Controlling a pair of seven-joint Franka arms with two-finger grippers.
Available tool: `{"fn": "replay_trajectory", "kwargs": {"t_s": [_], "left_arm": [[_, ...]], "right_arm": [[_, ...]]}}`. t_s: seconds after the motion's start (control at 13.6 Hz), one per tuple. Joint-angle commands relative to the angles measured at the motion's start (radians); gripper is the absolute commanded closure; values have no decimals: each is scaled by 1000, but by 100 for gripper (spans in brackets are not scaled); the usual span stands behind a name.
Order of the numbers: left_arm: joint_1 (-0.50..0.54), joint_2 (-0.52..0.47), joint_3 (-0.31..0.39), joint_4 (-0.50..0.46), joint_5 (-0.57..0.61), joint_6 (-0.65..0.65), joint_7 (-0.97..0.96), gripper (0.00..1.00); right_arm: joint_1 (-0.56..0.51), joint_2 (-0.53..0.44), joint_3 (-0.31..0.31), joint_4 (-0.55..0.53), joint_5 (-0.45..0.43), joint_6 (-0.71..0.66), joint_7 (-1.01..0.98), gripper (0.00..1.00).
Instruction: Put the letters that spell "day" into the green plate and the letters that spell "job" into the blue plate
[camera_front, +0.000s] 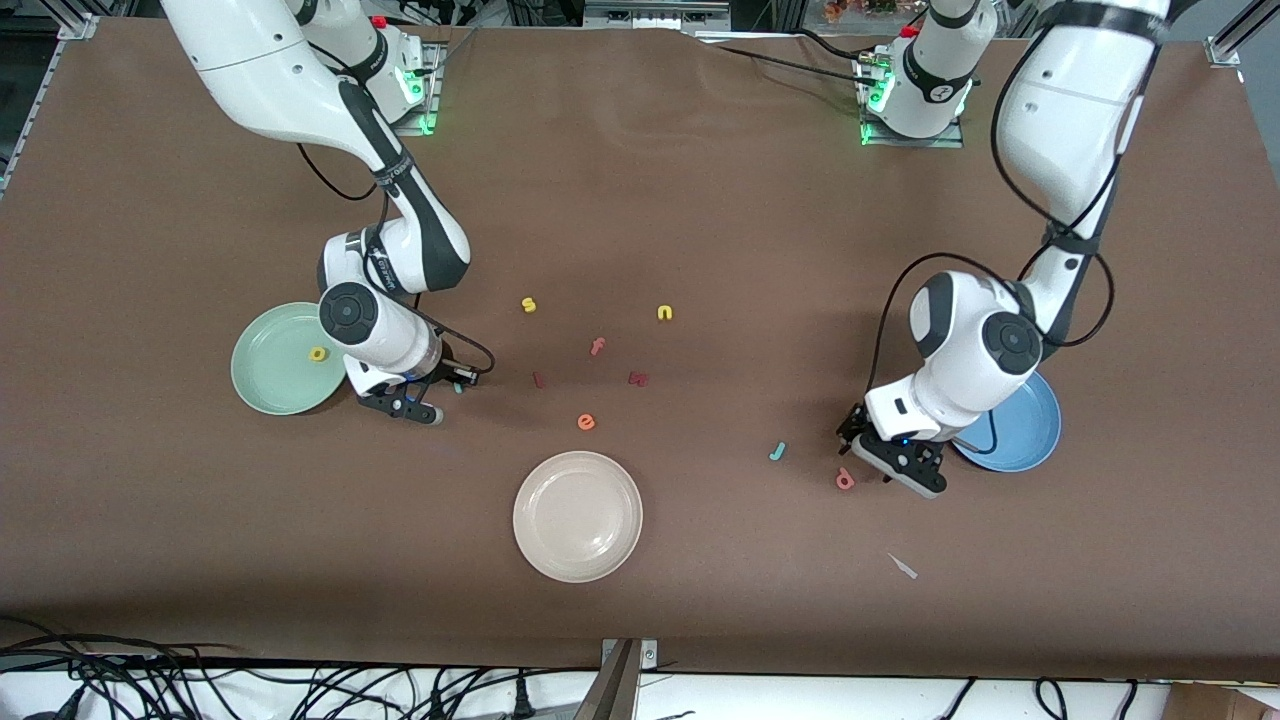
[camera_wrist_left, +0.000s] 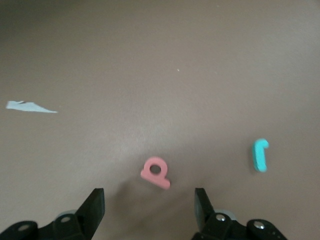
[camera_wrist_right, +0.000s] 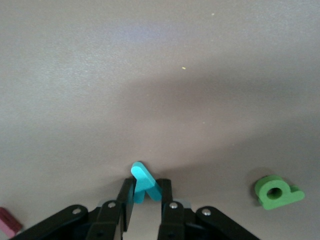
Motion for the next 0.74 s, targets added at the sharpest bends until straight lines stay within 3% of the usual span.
{"fn": "replay_trajectory", "kwargs": {"t_s": [0.0, 0.52, 0.66], "left_arm": [[-22, 39, 11, 66, -61, -1, 21, 19], [-35, 90, 11, 66, -61, 55, 29, 19], [-35, 90, 11, 61, -59, 54, 29, 27]], "right_arm": [[1, 14, 0, 68, -1, -76, 6, 96], [-2, 7, -31, 149, -58, -212, -54, 95], [-2, 1, -63, 160, -61, -251, -124, 96]]}}
